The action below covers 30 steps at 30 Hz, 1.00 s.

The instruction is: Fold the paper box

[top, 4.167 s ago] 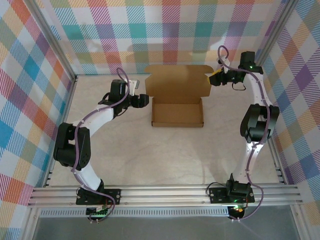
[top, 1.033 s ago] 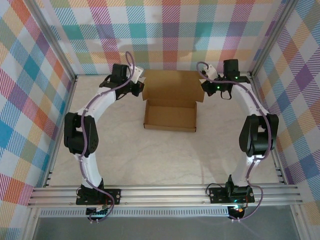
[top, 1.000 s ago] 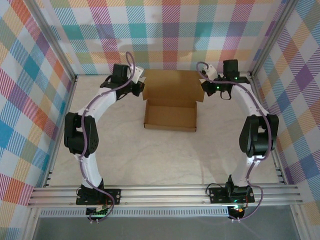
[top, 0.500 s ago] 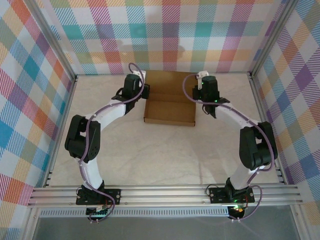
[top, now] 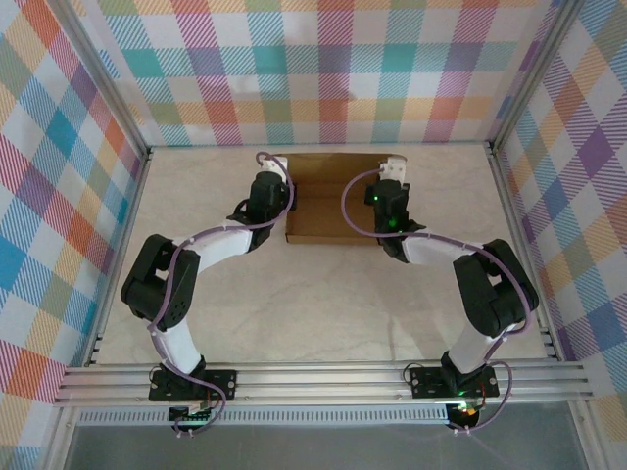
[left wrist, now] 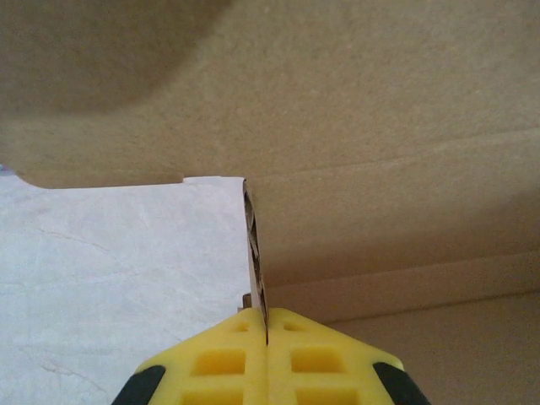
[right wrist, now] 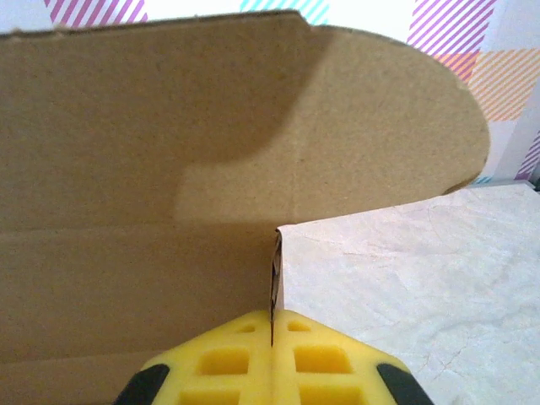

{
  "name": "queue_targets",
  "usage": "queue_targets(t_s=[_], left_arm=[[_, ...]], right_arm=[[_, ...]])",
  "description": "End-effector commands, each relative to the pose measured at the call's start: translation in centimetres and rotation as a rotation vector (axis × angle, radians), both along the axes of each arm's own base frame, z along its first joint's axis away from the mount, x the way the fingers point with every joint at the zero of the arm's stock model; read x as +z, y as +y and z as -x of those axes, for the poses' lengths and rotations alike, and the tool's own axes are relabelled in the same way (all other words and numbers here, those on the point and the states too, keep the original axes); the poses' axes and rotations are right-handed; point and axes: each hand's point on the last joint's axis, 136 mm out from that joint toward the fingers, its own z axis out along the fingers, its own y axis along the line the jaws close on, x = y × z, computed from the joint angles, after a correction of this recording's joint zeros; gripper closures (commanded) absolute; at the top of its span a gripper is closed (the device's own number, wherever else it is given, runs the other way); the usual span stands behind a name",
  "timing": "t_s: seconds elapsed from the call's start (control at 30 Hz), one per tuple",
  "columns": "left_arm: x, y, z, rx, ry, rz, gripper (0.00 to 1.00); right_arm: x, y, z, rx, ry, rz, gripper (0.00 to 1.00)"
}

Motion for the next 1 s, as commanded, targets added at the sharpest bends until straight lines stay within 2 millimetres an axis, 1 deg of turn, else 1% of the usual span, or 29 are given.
queue_targets(t_s=[0.0, 0.07, 0.23, 0.33, 0.4, 0.6, 0.7, 0.87, 0.97], left_arm=[[2.1, -5.3, 2.8, -0.168, -0.062, 0.081, 1.00], [1.5, -5.2, 3.1, -0.152, -0.052, 0.094, 1.00], [0.2, -5.2, 3.9, -0.116, -0.030, 0.113, 1.00], [-0.9, -5.2, 4.5, -0.111, -0.028, 0.105, 1.00], [-1.5, -5.2, 4.8, -0.112, -0.019, 0.098, 1.00], [-2.8, -4.7, 6.2, -0.099, -0.011, 0.072, 1.00], [-3.6, -4.5, 6.7, -0.085, -0.005, 0.057, 1.00], [-4.6, -3.7, 7.3, -0.048, -0.004, 0.048, 1.00], [-5.3, -3.3, 7.5, -0.031, 0.003, 0.046, 1.00]], right_arm=[[1.6, 4.2, 1.0, 0.149, -0.099, -0.118, 1.00], [0.9, 4.5, 1.5, 0.175, -0.086, -0.119, 1.00], [-1.2, 4.4, 2.8, 0.210, -0.054, -0.143, 1.00], [-2.0, 4.8, 3.4, 0.244, -0.051, -0.157, 1.00], [-2.6, 4.5, 3.8, 0.246, -0.047, -0.164, 1.00], [-4.0, 4.7, 5.0, 0.293, -0.052, -0.193, 1.00], [-5.0, 4.7, 5.6, 0.312, -0.053, -0.212, 1.00], [-6.6, 4.7, 6.3, 0.324, -0.034, -0.234, 1.00], [-7.3, 4.6, 6.4, 0.318, -0.026, -0.232, 1.00]])
